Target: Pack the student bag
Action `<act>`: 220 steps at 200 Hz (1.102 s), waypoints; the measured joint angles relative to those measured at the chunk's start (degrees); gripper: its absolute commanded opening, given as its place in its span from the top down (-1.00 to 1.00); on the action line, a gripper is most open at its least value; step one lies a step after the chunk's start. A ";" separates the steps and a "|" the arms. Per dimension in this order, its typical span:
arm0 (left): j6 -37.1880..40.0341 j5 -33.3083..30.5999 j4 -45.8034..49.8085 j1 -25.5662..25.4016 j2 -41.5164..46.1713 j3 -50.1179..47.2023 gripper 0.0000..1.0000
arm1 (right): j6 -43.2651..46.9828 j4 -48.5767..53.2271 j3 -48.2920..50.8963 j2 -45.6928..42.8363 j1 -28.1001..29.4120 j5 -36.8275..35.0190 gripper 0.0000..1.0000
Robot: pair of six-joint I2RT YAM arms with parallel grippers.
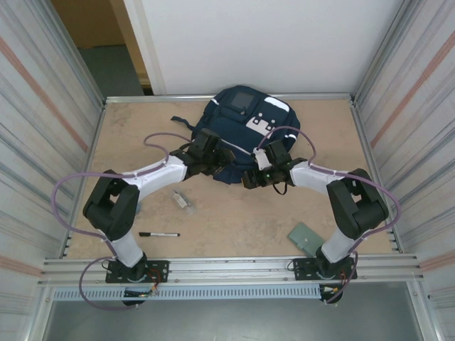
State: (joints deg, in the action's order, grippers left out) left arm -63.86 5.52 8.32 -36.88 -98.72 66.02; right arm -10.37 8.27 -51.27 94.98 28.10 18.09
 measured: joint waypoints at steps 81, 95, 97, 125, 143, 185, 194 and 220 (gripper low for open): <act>5.42 -5.95 4.94 0.17 -5.18 5.70 0.40 | 2.14 -1.29 -4.46 5.73 -0.24 5.18 0.35; 5.68 -5.25 4.70 0.57 -5.70 5.60 0.40 | 2.01 -1.42 -4.48 5.95 -0.48 5.97 0.52; 5.70 -5.16 4.66 0.63 -5.79 5.55 0.40 | 2.19 -1.42 -4.48 5.95 -0.48 6.10 0.53; 5.62 -3.17 4.52 1.66 -7.15 5.44 0.34 | 2.29 -1.84 -4.81 6.14 -0.48 8.07 0.72; 5.60 -2.62 4.35 1.70 -7.91 5.44 0.32 | 2.27 -2.56 -4.83 6.16 -0.48 9.11 0.80; 5.64 -2.29 4.11 1.81 -9.01 5.60 0.26 | 2.08 -2.69 -4.83 6.16 -0.48 10.54 1.00; 5.64 -2.05 3.93 1.95 -9.22 5.64 0.24 | 2.10 -2.62 -4.85 6.16 -0.48 10.69 1.00; 5.29 -1.55 3.28 1.97 -8.96 5.07 0.23 | 2.08 -2.21 -5.29 6.27 -0.48 10.67 0.52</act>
State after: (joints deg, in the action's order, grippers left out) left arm -58.57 3.97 11.60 -34.92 -107.68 71.09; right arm -8.29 6.07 -56.55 101.25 27.62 28.75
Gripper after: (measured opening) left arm 0.383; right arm 0.069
